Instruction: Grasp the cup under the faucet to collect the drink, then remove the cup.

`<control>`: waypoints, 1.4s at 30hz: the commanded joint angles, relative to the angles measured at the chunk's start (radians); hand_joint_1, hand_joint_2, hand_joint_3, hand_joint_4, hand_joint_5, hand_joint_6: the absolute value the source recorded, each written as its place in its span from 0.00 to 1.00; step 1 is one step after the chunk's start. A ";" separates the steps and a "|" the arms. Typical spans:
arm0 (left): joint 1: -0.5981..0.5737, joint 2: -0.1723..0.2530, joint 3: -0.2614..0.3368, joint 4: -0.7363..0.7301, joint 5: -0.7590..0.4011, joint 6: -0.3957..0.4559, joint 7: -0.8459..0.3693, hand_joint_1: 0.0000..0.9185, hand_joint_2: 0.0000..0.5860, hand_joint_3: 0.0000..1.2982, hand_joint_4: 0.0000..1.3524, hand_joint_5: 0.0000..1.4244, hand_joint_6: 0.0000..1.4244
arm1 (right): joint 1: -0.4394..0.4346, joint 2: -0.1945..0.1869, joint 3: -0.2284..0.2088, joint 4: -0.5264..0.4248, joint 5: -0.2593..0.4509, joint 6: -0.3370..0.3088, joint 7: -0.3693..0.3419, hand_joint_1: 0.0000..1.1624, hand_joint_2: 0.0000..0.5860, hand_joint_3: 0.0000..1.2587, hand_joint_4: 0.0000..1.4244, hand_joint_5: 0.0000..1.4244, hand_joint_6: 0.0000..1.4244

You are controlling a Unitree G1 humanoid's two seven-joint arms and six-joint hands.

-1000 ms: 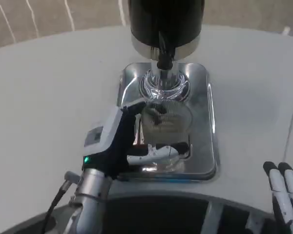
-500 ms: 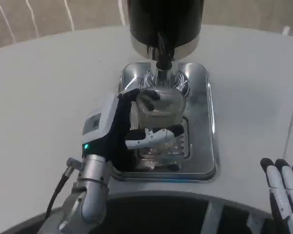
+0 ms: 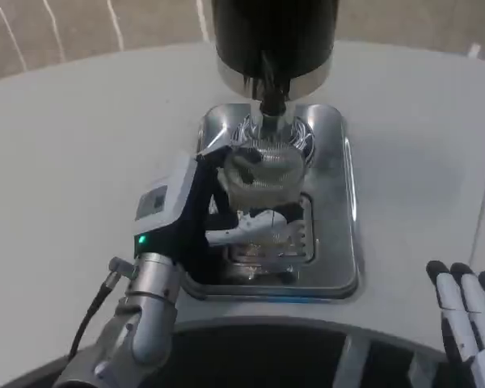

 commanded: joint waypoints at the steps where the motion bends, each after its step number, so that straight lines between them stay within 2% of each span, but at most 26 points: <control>1: 0.016 0.014 -0.015 -0.004 -0.004 -0.008 -0.026 0.26 0.09 0.25 0.32 0.61 0.81 | 0.001 0.003 -0.005 -0.005 0.010 0.005 0.004 0.33 0.78 0.01 0.00 0.00 0.05; 4: 0.028 0.019 -0.020 -0.010 -0.007 -0.010 -0.032 0.21 0.05 0.22 0.30 0.60 0.82 | -0.007 0.002 -0.007 -0.001 0.014 0.004 0.006 0.33 0.78 0.01 0.00 0.00 0.05; 9: 0.041 0.025 -0.017 -0.023 -0.009 -0.005 -0.030 0.17 0.00 0.18 0.25 0.56 0.76 | -0.013 -0.001 -0.013 0.003 0.030 0.003 0.006 0.33 0.78 0.01 0.00 0.00 0.05; 17: 0.092 0.066 0.023 -0.089 -0.065 -0.008 -0.085 0.06 0.00 0.14 0.21 0.52 0.73 | -0.009 -0.010 -0.006 0.006 0.032 -0.007 0.005 0.32 0.79 0.01 0.00 0.00 0.05; 21: 0.139 0.091 0.071 -0.168 -0.103 0.007 -0.109 0.03 0.00 0.11 0.18 0.48 0.65 | -0.031 -0.016 -0.009 0.008 0.047 -0.008 0.010 0.32 0.79 0.01 0.00 0.00 0.05; 24: 0.233 0.130 0.145 -0.321 -0.192 0.016 -0.184 0.01 0.00 0.07 0.14 0.43 0.58 | -0.037 -0.021 -0.019 -0.003 0.070 -0.008 0.020 0.32 0.79 0.01 0.00 0.00 0.05; 29: 0.342 0.142 0.212 -0.504 -0.289 0.036 -0.293 0.00 0.00 0.01 0.01 0.23 0.26 | -0.057 -0.027 -0.037 0.008 0.097 -0.010 0.024 0.31 0.79 0.02 0.00 0.00 0.05; 32: 0.379 0.137 0.235 -0.574 -0.340 0.037 -0.357 0.00 0.04 0.00 0.00 0.13 0.15 | -0.076 -0.028 -0.039 0.020 0.103 -0.010 0.023 0.31 0.79 0.02 0.00 0.00 0.05; 35: 0.426 0.131 0.253 -0.680 -0.405 0.027 -0.426 0.00 0.16 0.00 0.00 0.06 0.08 | -0.085 -0.031 -0.035 0.028 0.104 -0.012 0.022 0.31 0.79 0.02 0.00 0.00 0.05; 37: 0.450 0.129 0.261 -0.751 -0.428 0.034 -0.459 0.00 0.20 0.00 0.00 0.04 0.06 | -0.087 -0.031 -0.033 0.033 0.106 -0.013 0.020 0.31 0.79 0.02 0.00 0.00 0.05; 42: 0.508 0.114 0.273 -0.858 -0.444 0.071 -0.509 0.00 0.22 0.00 0.00 0.04 0.05 | -0.086 -0.025 -0.026 0.027 0.120 -0.013 0.019 0.31 0.79 0.01 0.00 0.00 0.05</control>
